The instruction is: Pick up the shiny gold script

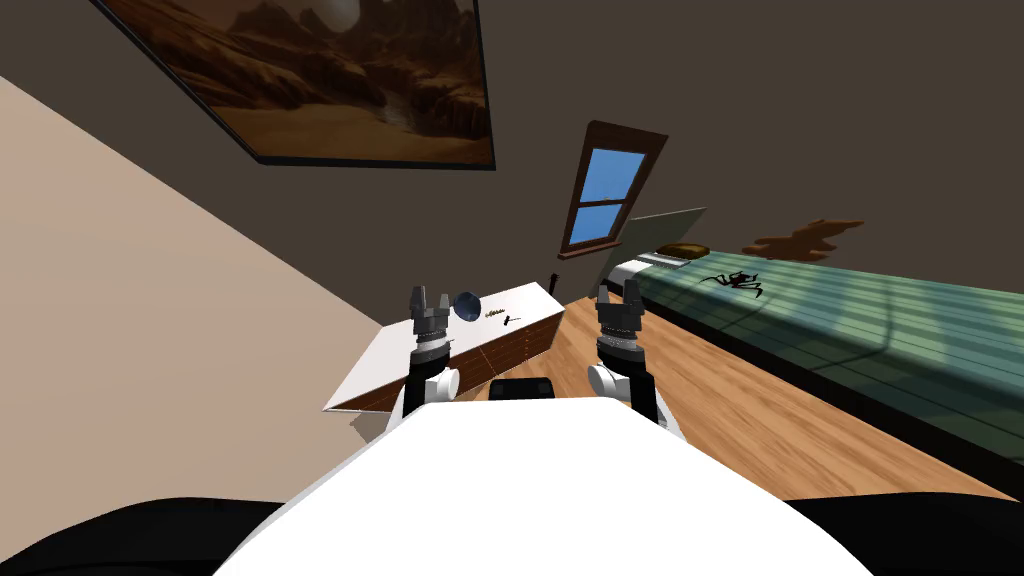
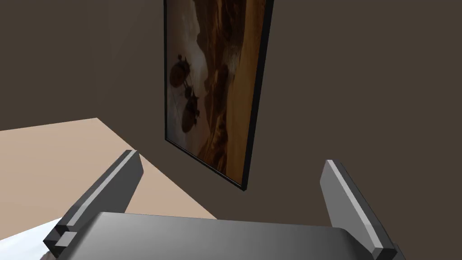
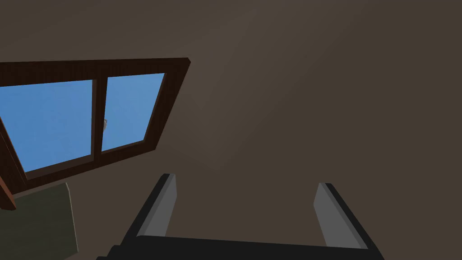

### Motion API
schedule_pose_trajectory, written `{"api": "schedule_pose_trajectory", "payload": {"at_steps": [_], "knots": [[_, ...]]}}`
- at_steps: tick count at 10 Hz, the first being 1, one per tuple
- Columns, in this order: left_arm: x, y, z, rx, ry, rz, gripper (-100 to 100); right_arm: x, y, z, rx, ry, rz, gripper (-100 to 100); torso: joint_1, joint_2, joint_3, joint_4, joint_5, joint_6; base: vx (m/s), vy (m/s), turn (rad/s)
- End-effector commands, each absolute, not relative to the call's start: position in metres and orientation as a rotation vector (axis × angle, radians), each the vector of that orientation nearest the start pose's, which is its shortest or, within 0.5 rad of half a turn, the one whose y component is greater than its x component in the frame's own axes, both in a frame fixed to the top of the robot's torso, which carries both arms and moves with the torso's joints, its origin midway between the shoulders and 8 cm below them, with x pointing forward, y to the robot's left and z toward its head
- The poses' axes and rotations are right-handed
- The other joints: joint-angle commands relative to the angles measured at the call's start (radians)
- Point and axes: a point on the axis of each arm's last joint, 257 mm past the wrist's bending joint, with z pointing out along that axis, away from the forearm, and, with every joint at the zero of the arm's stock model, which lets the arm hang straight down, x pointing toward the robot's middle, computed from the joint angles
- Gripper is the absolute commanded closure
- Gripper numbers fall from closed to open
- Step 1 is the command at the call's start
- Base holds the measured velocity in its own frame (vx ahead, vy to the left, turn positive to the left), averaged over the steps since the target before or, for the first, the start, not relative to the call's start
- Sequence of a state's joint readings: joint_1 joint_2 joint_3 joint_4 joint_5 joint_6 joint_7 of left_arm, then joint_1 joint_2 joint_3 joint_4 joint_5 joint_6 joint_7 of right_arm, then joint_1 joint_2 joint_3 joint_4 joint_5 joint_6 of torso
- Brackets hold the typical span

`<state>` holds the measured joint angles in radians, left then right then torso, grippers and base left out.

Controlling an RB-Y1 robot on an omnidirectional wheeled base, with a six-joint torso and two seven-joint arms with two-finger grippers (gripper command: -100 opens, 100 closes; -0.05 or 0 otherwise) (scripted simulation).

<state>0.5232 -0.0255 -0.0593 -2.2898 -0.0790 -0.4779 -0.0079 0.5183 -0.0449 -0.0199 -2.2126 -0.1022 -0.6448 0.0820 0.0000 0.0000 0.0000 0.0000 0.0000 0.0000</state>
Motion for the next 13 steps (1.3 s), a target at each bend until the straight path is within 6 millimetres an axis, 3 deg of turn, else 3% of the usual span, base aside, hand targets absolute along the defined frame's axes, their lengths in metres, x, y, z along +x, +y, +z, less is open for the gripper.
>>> {"api": "schedule_pose_trajectory", "payload": {"at_steps": [1,4,8,9,13], "knots": [[0.352,0.255,0.014,-0.642,0.696,-1.28,-100,0.327,-0.297,0.017,0.612,0.557,1.271,0,0.0,0.0,0.0,0.0,0.0,0.0,-0.015,-0.016,-0.054],[0.369,0.26,0.004,-0.618,0.781,-1.239,-100,0.327,-0.297,0.017,0.612,0.557,1.271,0,-0.002,0.002,0.001,0.0,0.0,0.0,-0.04,-0.035,-0.099],[0.407,0.285,-0.014,-0.626,0.888,-1.137,-100,0.327,-0.297,0.017,0.612,0.557,1.271,0,-0.003,0.003,0.002,0.001,-0.001,0.0,-0.052,-0.061,-0.152],[0.408,0.286,-0.015,-0.634,0.894,-1.134,-100,0.327,-0.297,0.017,0.612,0.557,1.271,0,-0.004,0.003,0.002,0.001,-0.001,0.0,-0.034,-0.049,-0.065],[0.445,0.323,-0.033,-0.691,0.962,-1.031,-100,0.327,-0.297,0.017,0.612,0.557,1.271,0,-0.002,0.003,0.002,0.001,-0.001,0.0,-0.037,-0.049,-0.141]]}}
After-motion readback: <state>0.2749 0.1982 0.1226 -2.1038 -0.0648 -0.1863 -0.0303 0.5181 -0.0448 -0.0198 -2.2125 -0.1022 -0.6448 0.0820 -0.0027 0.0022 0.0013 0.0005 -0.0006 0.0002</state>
